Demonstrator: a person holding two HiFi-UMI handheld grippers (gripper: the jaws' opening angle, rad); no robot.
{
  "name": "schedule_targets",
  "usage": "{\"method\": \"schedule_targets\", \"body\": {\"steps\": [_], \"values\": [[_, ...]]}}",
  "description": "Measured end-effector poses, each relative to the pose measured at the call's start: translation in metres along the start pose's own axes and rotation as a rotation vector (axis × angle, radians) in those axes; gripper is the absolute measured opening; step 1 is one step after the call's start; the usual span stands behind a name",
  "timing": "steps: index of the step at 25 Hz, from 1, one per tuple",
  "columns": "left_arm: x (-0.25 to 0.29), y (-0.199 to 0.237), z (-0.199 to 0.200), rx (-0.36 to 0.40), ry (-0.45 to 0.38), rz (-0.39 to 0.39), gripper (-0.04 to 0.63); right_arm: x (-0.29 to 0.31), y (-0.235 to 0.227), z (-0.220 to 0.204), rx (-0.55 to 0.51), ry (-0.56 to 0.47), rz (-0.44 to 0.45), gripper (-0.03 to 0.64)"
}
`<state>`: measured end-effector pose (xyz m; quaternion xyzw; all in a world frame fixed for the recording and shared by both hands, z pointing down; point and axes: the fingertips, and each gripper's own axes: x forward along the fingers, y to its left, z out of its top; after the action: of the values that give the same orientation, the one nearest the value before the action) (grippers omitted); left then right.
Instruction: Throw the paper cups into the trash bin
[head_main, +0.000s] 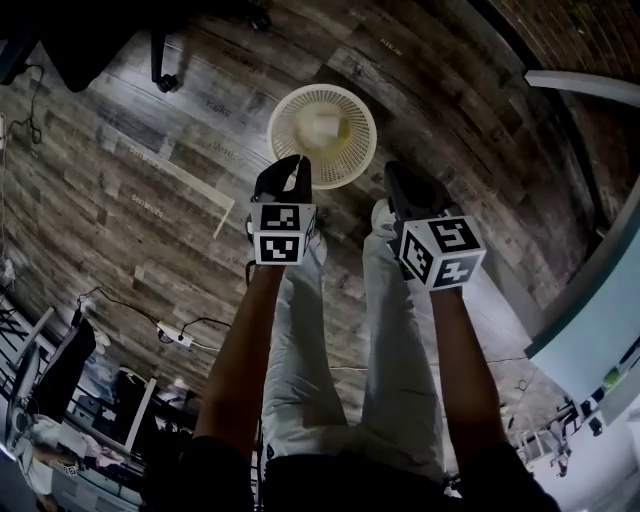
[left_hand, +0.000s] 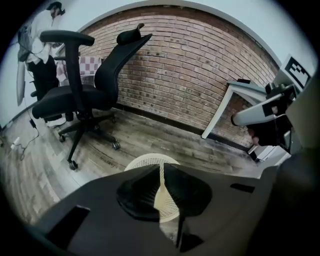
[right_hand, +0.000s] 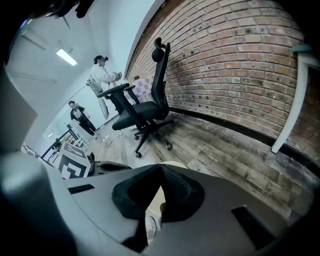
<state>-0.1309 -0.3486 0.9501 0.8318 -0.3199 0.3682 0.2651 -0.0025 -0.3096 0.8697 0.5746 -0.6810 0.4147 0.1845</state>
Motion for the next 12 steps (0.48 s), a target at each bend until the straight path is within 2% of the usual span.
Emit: {"method": "schedule_targets", "body": {"steps": [5, 12], "values": [[-0.033, -0.014, 0.034, -0.001, -0.039, -0.016, 0.024, -0.020, 0.017, 0.026, -0.012, -0.031, 0.034, 0.003], [-0.091, -0.030, 0.095, -0.005, -0.142, 0.015, 0.009, -0.060, 0.036, 0.062, -0.045, -0.069, 0.073, 0.003]]}}
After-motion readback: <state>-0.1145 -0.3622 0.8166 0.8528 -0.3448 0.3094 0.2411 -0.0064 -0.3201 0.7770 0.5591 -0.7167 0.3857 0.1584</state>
